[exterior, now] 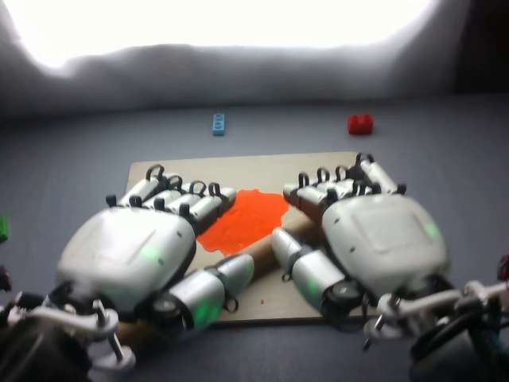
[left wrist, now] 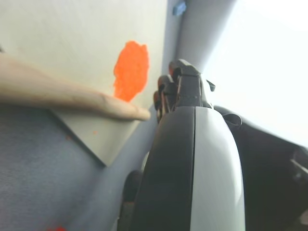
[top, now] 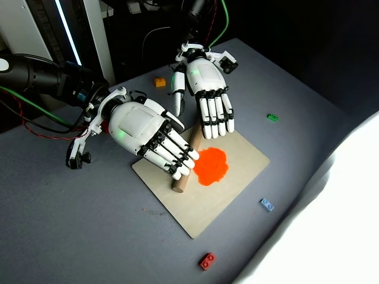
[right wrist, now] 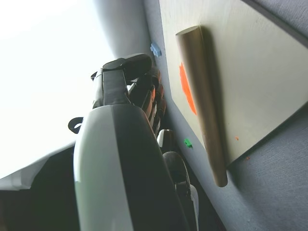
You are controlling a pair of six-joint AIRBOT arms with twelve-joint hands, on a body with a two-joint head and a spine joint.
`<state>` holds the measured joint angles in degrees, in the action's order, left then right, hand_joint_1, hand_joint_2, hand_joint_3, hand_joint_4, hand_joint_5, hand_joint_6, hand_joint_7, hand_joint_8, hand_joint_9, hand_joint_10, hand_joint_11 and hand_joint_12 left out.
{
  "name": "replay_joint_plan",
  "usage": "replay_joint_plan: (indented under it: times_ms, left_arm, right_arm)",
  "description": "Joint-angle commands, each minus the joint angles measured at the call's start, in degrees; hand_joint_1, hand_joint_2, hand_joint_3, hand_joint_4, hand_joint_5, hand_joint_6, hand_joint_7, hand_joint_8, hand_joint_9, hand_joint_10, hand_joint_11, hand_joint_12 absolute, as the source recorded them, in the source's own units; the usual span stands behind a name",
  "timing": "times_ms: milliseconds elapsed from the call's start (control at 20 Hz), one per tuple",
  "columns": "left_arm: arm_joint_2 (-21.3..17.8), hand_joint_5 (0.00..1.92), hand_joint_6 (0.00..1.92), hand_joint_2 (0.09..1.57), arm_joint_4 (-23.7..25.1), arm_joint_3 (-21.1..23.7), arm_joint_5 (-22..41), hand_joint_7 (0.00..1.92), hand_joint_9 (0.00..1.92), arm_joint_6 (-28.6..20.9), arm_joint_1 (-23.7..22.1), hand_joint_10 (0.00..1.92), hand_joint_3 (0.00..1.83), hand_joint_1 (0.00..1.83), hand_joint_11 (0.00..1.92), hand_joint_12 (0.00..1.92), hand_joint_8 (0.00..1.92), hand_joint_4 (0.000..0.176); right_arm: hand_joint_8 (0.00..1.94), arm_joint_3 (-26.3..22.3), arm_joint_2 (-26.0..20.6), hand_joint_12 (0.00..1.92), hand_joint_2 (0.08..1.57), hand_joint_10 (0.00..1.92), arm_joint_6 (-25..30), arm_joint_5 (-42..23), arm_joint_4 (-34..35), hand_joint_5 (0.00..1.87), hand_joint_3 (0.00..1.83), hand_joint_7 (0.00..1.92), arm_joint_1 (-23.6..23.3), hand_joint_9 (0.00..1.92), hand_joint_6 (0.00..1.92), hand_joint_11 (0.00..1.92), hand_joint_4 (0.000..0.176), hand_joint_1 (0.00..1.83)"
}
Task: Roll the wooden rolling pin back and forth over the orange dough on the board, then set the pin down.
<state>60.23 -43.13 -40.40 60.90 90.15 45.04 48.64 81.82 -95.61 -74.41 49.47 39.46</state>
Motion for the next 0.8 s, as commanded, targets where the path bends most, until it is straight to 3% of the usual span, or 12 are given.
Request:
replay_joint_plan:
  times_ms: [0,150,250,400,750]
  left_arm:
    - [-0.89,0.25,0.0,1.43,1.82,-0.26,1.87,0.32,0.26,0.96,-1.42,0.0,0.0,0.0,0.0,0.39,0.0,0.0]
    - [-3.85,0.25,0.0,1.43,-0.35,-0.5,-6.15,0.32,0.26,6.66,-6.89,0.0,0.0,0.0,0.0,0.39,0.0,0.0]
    - [-6.03,0.25,0.0,1.43,-0.63,-0.45,-11.13,0.32,0.26,7.13,-9.91,0.0,0.0,0.0,0.0,0.39,0.0,0.0]
    - [-10.18,0.25,0.0,1.43,-5.25,1.3,-19.79,0.32,0.26,13.13,-15.55,0.0,0.0,0.0,0.0,0.39,0.0,0.0]
    - [-14.9,0.25,0.0,1.43,-12.67,5.03,-30.74,0.32,0.26,22.21,-23.14,0.0,0.0,0.0,0.0,0.39,0.0,0.0]
  right_arm:
    - [0.0,-0.22,-0.94,1.03,1.48,0.0,1.57,-2.9,-5.67,0.55,0.0,0.51,-0.89,0.49,0.0,0.0,0.0,0.0]
    - [0.0,-0.23,-4.78,1.03,1.48,0.0,5.33,1.0,-7.46,0.55,0.0,0.51,-2.25,0.49,0.0,0.0,0.0,0.0]
    - [0.0,-0.24,-7.43,1.03,1.48,0.0,7.82,4.4,-7.51,0.55,0.0,0.51,-3.49,0.49,0.0,0.0,0.0,0.0]
    - [0.0,-0.28,-12.51,1.03,1.48,0.0,11.84,12.55,-7.48,0.55,0.0,0.51,-5.55,0.49,0.0,0.0,0.0,0.0]
    - [0.0,-0.28,-15.67,1.03,1.48,0.0,20.16,23.53,-7.45,0.55,0.0,0.51,-9.69,0.49,0.0,0.0,0.0,0.0]
